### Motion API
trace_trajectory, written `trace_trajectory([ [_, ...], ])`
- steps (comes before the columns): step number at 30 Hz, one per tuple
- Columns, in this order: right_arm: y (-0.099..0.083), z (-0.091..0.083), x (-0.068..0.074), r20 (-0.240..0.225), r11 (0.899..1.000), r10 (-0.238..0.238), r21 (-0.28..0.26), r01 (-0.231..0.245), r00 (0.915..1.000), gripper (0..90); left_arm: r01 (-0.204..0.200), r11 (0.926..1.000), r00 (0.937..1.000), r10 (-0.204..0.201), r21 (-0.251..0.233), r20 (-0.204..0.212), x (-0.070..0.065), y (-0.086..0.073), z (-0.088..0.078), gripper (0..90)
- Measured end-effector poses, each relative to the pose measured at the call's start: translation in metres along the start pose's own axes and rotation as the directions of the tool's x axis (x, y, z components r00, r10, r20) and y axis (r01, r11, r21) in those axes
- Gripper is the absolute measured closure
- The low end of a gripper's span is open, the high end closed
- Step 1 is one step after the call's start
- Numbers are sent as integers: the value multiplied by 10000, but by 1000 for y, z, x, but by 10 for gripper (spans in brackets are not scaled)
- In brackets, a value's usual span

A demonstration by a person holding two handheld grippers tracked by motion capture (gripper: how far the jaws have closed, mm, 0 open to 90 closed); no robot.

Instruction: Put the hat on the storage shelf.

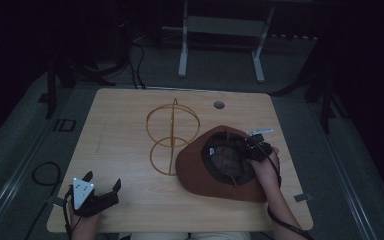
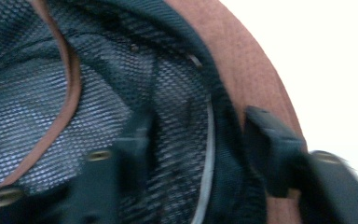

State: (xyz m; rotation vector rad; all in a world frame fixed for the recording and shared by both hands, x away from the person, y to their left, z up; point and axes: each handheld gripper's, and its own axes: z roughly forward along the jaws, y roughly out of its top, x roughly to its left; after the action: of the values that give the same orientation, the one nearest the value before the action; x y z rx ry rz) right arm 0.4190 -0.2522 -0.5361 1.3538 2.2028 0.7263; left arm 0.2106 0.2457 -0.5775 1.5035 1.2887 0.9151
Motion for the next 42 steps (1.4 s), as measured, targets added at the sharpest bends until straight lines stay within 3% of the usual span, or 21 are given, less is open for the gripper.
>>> trace_trajectory([
  [3, 1, 0, 2, 380, 9999, 31, 128, -36, 9993, 652, 79, 9999, 10000, -80, 79, 12, 1, 0, 0, 29],
  [6, -1, -3, 0, 755, 9996, 248, -158, -237, 9968, 809, 165, 9998, 9998, -167, 147, 101, 0, 0, 1, 29],
  [14, -3, -15, 2, 1086, 9955, 607, -785, -523, 9922, 834, 177, 9982, 9989, -201, 564, 428, -3, 0, 3, 29],
  [17, -1, -24, 0, 843, 9906, 901, -1104, -806, 9924, 838, -50, 9951, 9986, -3, 985, 538, -6, 0, 4, 29],
  [21, 1, -44, -4, 419, 9753, 1314, -1844, -1216, 9904, 842, 51, 9938, 9973, -133, 1109, 726, -10, 2, 3, 29],
  [26, -2, -65, -12, 257, 9514, 1747, -2619, -1621, 9843, 842, -538, 9896, 9946, 412, 1337, 954, -18, 6, 0, 29],
  [29, -4, -78, -15, 93, 9405, 1829, -2931, -1722, 9831, 842, -631, 9882, 9914, 459, 1399, 1224, -24, 9, -1, 29],
  [35, -2, -108, -20, -144, 9175, 1842, -3562, -1772, 9828, 841, -958, 9863, 9783, 684, 1344, 1955, -44, 20, -7, 29],
  [40, -4, -128, -23, -93, 8980, 1876, -4036, -1753, 9822, 841, -1340, 9834, 9588, 974, 1224, 2667, -66, 34, -10, 47],
  [41, -5, -130, -23, -126, 8948, 1918, -4086, -1801, 9814, 841, -1477, 9825, 9506, 1092, 1138, 2907, -72, 37, -10, 47],
  [42, -7, -133, -23, -61, 8931, 1889, -4148, -1744, 9820, 841, -1560, 9818, 9481, 1182, 1079, 2953, -76, 40, -10, 47],
])
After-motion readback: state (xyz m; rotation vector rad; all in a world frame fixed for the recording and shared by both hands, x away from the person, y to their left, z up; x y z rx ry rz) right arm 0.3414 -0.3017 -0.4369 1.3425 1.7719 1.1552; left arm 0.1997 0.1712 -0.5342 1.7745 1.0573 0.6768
